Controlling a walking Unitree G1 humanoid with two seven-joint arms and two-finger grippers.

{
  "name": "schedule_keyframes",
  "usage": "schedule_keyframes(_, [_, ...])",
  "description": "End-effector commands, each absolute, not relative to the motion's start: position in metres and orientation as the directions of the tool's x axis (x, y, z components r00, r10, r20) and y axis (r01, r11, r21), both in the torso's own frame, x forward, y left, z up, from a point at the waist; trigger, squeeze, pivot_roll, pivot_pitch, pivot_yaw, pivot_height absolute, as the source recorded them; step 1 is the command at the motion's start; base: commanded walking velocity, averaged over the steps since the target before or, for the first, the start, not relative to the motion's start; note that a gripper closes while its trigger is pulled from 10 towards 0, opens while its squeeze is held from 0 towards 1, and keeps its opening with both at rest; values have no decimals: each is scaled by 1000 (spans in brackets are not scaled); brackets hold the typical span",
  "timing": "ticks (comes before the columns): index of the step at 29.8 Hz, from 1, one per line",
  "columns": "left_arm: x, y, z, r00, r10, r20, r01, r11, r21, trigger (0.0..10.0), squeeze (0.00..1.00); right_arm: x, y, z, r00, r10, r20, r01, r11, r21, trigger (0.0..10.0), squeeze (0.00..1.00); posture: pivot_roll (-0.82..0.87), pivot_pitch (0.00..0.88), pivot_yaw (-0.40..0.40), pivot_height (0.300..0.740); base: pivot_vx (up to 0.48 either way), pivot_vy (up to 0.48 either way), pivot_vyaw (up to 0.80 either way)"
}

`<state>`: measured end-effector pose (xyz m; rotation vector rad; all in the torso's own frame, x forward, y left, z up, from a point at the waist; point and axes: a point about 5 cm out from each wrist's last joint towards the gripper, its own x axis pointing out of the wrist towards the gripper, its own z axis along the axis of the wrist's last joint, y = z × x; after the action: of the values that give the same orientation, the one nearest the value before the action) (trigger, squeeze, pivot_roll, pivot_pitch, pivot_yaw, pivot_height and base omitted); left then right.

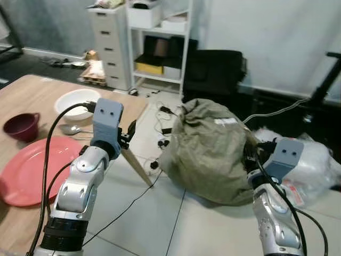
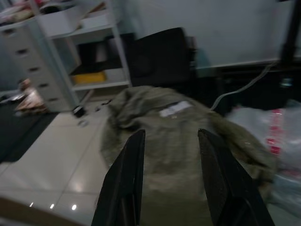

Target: Setting the table

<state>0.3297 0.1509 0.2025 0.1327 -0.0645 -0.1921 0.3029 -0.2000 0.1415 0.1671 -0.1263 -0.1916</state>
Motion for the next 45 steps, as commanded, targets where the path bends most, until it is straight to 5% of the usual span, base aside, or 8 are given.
schedule_keyframes(1, [330, 151, 199, 980, -196, 36, 189, 971, 146, 10000, 0, 302, -201, 138, 974, -205, 92, 187, 967, 175, 10000, 0, 23, 20, 112, 740, 0, 0, -775])
schedule_keyframes(45, [330, 150, 195, 978, -206, 26, 200, 968, 150, 10000, 0, 301, -202, 134, 974, -211, 82, 195, 967, 166, 10000, 0, 21, 16, 115, 740, 0, 0, -776])
